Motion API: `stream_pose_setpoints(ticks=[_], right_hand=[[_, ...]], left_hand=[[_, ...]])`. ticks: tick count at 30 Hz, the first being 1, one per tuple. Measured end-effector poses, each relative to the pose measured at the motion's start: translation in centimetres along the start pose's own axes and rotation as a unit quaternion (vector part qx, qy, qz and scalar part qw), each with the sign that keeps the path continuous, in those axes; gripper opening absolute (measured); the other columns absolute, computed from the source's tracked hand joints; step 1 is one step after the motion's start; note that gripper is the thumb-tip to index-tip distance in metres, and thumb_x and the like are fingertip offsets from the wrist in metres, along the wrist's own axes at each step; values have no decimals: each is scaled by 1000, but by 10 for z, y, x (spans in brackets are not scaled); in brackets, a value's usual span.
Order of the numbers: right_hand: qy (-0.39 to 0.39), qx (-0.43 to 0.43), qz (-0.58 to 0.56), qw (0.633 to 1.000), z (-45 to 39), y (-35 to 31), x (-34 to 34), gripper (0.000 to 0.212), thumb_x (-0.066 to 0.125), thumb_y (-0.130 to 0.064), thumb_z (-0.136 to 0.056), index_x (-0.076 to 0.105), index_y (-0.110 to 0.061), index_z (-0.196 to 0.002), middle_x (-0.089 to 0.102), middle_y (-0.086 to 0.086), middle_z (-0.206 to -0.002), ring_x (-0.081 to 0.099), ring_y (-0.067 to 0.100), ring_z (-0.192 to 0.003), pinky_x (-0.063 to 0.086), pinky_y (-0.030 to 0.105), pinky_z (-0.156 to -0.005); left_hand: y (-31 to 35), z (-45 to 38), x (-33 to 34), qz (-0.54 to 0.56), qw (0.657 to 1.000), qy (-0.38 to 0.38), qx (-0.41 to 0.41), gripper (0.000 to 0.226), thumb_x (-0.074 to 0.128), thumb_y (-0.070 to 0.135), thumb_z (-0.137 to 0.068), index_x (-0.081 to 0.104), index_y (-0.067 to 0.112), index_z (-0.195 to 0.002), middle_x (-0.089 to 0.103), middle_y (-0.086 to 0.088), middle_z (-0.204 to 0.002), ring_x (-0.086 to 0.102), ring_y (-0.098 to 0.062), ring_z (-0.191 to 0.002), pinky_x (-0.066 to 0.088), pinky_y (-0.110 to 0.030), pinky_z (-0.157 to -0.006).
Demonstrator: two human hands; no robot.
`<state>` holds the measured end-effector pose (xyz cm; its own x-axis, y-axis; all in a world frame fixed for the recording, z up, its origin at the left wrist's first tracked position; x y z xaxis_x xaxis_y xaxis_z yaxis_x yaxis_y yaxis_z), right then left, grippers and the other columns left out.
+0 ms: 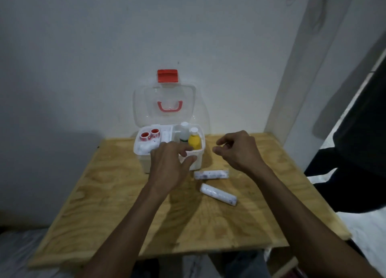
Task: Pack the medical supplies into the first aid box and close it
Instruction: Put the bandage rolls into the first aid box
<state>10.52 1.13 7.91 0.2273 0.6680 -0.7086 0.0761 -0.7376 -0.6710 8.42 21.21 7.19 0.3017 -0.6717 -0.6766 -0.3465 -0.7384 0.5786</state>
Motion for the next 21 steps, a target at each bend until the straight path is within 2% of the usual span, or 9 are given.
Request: stream_pose_setpoints(ticks=[4, 7, 9, 12, 16, 21], right_hand=[[-39, 33, 11, 999, 5, 48, 0, 29, 83, -29, -74, 77, -15, -98, 72, -1, -77, 66, 10, -74, 47, 21, -68], [-89, 23, 24, 995, 9, 67, 8, 37, 83, -30, -73, 75, -14, -106, 73, 0, -89, 63, 6, -75, 43, 18, -66], [-128, 17, 31, 991, 11, 74, 17, 44, 82, -31, -74, 72, -16, -114, 72, 1, -101, 62, 7, -82, 43, 19, -70], [-172, 21, 26, 985, 12, 81, 30, 50, 80, -29, -75, 67, -19, -121, 68, 1, -111, 60, 10, -92, 45, 22, -77], [-196, 27, 28, 980, 11, 89, 45, 53, 82, -31, -73, 65, -22, -122, 65, 0, -116, 58, 9, -96, 46, 22, -81], [-185, 13, 37, 982, 8, 90, 51, 44, 83, -28, -73, 70, -21, -114, 67, 1, -111, 60, 13, -97, 48, 25, -80]], left_hand=[[10, 19, 45, -10, 996, -86, 13, 28, 73, 37, -81, 74, 28, -108, 71, 7, -93, 63, -18, -93, 51, -40, -82], [5, 25, 69, -59, 988, -141, 14, 31, 72, 35, -81, 72, 32, -113, 72, 7, -103, 62, -18, -98, 50, -43, -86], [1, 28, 79, -86, 980, -180, 13, 36, 72, 42, -79, 70, 35, -115, 72, 6, -108, 62, -17, -99, 49, -40, -87], [1, 33, 85, -122, 965, -232, 29, 42, 73, 51, -76, 69, 38, -116, 66, 5, -108, 55, -18, -103, 34, -34, -82], [2, 36, 85, -140, 957, -252, 40, 28, 72, 47, -75, 71, 42, -103, 61, 7, -100, 53, -20, -104, 26, -37, -79], [1, 35, 88, -158, 952, -261, 34, 29, 70, 35, -81, 69, 41, -109, 58, 6, -101, 51, -20, -105, 23, -36, -78]])
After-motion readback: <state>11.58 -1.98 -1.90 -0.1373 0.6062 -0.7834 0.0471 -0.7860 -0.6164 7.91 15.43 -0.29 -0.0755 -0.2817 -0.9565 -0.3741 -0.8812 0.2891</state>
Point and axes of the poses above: each hand's wrist, its own z-axis away from the middle knuckle, its own x-axis out of the palm, y = z × x, the point moved 7 cm from there along -z, towards the middle knuckle
